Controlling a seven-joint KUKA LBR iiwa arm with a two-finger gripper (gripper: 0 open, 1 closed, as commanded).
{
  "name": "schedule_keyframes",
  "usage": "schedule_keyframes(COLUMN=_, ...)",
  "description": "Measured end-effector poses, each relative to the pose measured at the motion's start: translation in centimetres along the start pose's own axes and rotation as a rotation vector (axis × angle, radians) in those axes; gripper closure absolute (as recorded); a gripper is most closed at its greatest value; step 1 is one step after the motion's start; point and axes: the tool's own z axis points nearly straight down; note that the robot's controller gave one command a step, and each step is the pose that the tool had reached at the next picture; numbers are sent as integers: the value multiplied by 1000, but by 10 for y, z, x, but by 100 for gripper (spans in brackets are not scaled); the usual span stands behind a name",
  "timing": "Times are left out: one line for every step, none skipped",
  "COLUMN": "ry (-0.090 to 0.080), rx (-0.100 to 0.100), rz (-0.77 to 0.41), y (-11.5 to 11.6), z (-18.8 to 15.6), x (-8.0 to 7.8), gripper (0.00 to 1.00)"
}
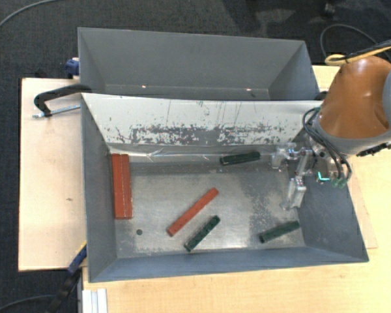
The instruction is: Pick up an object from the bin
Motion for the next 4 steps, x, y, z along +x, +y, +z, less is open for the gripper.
schedule_keyframes(ry=-5, rx=1, rz=-294, y=-2, z=79, x=57, gripper=0)
schedule_keyframes(ry=-14, rx=6, rz=-552, y=-10, z=47, x=56, gripper=0)
schedule_keyframes(ry=-12, rx=6, rz=-822, y=5, z=47, x=58, gripper=0)
schedule_keyframes(ry=-6, rx=3, rz=-807, y=-21, z=80, x=58, gripper=0)
